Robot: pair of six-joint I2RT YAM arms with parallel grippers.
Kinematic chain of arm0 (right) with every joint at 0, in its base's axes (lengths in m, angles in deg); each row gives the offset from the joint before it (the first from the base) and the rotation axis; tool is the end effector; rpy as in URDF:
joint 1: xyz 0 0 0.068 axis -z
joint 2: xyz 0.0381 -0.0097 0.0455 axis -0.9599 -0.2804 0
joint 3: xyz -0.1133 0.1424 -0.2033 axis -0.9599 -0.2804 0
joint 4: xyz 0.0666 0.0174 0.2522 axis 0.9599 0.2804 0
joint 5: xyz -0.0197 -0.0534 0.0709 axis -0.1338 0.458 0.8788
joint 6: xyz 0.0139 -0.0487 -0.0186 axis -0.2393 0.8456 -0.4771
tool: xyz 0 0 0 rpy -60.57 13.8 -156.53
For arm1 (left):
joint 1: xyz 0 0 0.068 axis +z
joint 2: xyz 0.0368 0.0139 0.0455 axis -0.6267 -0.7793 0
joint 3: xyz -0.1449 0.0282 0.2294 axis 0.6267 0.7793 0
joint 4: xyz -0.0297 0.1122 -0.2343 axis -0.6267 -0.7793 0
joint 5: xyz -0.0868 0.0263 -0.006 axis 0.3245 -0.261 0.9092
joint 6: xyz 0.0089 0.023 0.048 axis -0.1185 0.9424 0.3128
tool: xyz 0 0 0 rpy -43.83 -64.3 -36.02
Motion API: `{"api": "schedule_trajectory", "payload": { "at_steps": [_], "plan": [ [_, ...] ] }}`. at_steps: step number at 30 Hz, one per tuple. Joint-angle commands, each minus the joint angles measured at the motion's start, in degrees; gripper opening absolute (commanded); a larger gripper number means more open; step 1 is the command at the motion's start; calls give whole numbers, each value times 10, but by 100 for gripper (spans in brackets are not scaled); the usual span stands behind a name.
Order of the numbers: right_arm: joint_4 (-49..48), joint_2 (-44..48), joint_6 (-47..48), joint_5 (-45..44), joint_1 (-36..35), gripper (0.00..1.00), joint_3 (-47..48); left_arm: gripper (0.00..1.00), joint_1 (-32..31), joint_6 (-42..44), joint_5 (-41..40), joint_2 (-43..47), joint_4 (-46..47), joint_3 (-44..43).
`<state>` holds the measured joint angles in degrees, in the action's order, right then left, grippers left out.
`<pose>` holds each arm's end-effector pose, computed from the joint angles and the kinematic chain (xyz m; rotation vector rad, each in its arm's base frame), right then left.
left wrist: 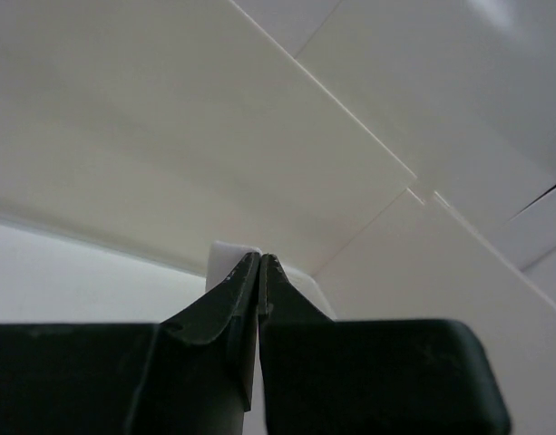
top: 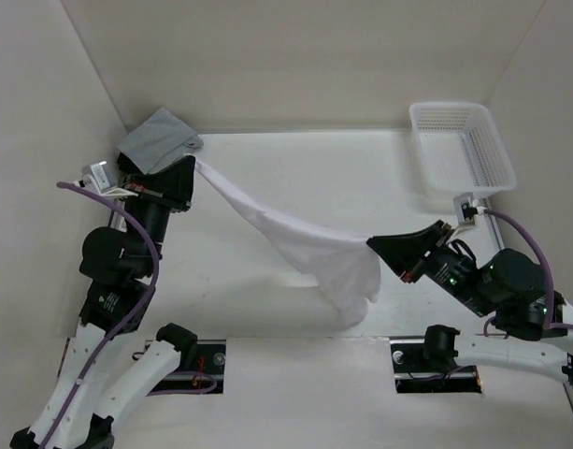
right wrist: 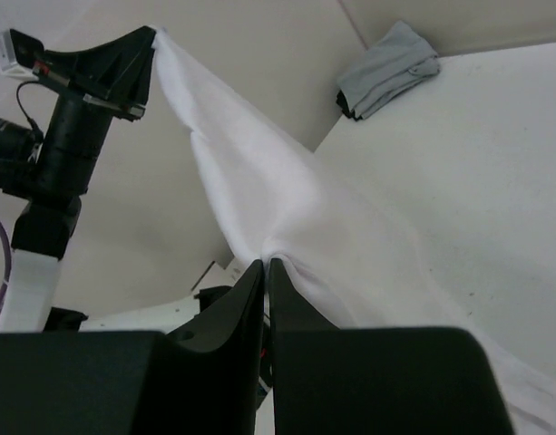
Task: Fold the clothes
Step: Flatten the tank top out
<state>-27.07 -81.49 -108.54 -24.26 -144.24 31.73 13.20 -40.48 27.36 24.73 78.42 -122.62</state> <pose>0.0453 0.0833 0.4222 -0.1279 1.5852 1.1467 0.1045 -0.0406 0.4532 -0.3619 1.2021 -0.8342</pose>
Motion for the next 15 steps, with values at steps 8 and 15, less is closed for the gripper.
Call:
{"api": "schedule_trajectory", "payload": {
  "at_steps": [8, 15],
  "plan": [
    [-155, -243, 73, 205, 290, 5, 90, 1, 58, -34, 7, -109, 38, 19],
    [-161, -455, 17, 358, 418, 5, 385, 1, 128, -93, 90, -219, 59, -130]
  ]
}}
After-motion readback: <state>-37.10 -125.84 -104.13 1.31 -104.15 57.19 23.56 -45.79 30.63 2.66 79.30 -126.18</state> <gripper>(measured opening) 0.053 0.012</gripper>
